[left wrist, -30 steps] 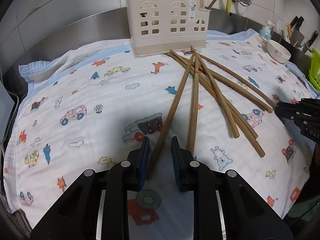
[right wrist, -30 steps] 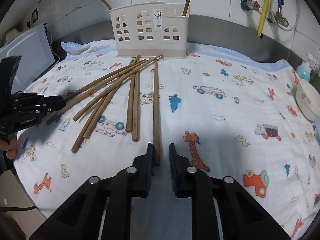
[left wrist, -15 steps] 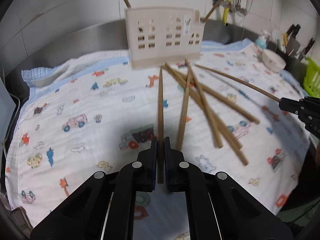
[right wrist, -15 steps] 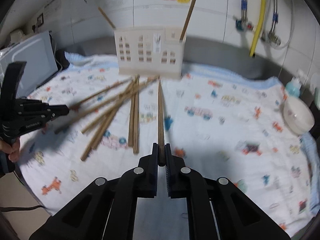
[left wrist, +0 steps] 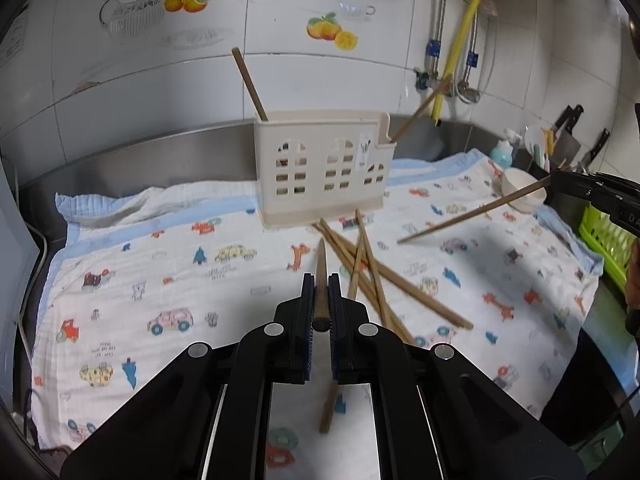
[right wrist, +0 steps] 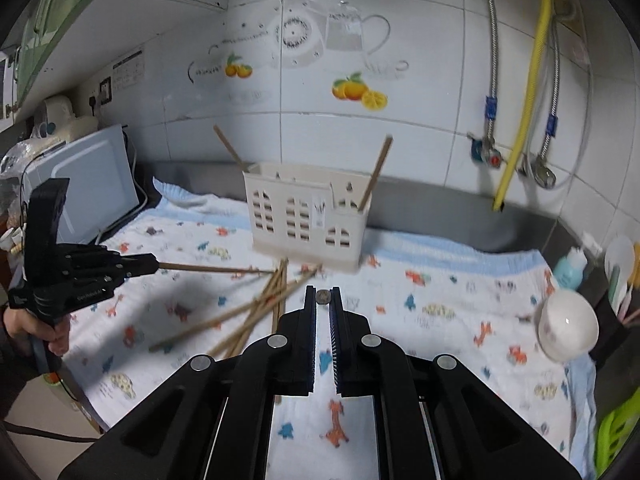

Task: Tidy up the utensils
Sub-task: 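Insert the chopstick into the white holder with the left tool while the right tool inserts its own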

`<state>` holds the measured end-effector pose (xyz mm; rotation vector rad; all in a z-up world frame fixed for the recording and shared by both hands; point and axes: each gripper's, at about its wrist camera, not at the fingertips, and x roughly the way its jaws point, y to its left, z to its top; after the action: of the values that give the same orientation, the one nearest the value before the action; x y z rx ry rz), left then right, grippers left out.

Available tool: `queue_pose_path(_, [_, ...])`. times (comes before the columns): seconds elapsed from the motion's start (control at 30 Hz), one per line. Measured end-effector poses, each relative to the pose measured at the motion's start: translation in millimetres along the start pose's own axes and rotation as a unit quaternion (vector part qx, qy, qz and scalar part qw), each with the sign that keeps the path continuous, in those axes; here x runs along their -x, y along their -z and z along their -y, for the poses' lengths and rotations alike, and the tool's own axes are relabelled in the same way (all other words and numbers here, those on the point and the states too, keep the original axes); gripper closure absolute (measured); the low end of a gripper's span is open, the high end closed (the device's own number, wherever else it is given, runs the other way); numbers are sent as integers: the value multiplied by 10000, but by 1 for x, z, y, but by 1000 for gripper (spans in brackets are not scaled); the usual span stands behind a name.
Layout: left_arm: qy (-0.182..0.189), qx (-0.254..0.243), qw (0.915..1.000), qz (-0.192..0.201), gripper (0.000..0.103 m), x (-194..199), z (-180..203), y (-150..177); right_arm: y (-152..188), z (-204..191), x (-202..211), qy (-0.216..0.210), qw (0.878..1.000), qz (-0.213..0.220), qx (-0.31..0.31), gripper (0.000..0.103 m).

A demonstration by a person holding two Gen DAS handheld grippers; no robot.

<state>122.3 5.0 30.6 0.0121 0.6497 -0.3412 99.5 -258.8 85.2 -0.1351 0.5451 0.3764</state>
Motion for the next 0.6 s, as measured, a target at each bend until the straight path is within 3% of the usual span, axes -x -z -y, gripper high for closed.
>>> queue_pose_path(0.27, [44,-44,9998,168,98,1,0,-32,-38,11,-3,-261,9997,6,-16,96])
queue_pose_path(0.6, [89,-100,9994,306,98,0,-2,-86,-124,30,9,-222,9992,280,170,96])
